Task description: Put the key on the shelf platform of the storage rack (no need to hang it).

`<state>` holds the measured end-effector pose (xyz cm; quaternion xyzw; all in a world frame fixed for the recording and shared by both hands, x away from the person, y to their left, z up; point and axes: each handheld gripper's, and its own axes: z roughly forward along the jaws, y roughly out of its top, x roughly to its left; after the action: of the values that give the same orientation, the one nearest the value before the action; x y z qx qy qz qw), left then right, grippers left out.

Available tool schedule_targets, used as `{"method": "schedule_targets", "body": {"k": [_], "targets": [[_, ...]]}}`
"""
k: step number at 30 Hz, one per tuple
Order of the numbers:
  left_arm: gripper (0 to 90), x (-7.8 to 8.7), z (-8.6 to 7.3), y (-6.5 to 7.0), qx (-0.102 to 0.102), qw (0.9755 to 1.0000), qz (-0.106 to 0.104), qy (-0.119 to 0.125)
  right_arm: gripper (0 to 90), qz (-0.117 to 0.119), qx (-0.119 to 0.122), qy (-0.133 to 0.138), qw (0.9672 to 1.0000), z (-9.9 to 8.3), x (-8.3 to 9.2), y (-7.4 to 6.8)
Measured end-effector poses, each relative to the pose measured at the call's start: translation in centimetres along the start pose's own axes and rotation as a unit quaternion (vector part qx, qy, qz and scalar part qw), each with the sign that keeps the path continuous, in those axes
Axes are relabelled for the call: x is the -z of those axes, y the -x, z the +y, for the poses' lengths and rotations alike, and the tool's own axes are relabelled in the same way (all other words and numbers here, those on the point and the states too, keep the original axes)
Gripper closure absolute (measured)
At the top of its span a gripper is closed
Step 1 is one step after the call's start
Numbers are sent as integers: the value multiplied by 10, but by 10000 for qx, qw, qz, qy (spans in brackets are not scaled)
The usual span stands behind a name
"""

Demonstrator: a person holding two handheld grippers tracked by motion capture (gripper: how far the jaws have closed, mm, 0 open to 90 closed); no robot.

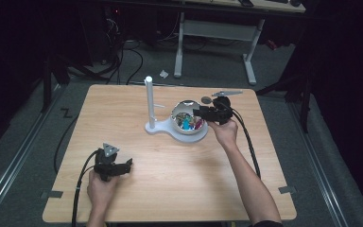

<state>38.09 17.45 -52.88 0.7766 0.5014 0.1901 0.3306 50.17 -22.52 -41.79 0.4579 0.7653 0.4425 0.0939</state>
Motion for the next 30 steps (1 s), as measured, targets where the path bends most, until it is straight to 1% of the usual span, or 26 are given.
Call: {"method": "schedule_targets", "body": {"k": [1,2,4,6,10,11,12,15,16,17,20,26,28,30], "targets": [[176,0,0,0,-6,10000,-2,-6,558,1,0,46,10000,-1,3,1],[176,0,0,0,-7,10000,-2,-5,552,-9,-21,133,9999,-4,10,1],[176,0,0,0,-7,10000,-2,-6,541,-21,-5,144,9999,-5,13,2],[176,0,0,0,-7,10000,-2,-5,538,-62,55,162,9998,-7,20,1],[175,0,0,0,2,10000,0,1,538,-118,68,339,9993,-13,36,0],[176,0,0,0,-4,10000,-2,-2,536,-171,96,350,9992,-15,43,0],[176,0,0,0,-4,10000,-2,-2,536,-171,96,350,9992,-15,43,0],[176,0,0,0,-3,10000,-1,-2,538,-232,192,358,9989,-16,53,-4],[176,0,0,0,-11,10000,-3,-8,542,-268,260,469,9982,-18,61,-7],[176,0,0,0,-11,10000,-3,-8,542,-268,260,469,9982,-18,61,-7],[176,0,0,0,-5,10000,-1,-3,544,-292,260,582,9975,-22,71,-9],[176,0,0,0,-3,10000,-2,-1,554,-389,284,537,9974,-25,91,-14],[176,0,0,0,-2,10000,-1,0,556,-428,342,556,9970,-26,97,-16],[176,0,0,0,-3,10000,-1,-2,556,-440,345,565,9968,-26,100,-17]]}}
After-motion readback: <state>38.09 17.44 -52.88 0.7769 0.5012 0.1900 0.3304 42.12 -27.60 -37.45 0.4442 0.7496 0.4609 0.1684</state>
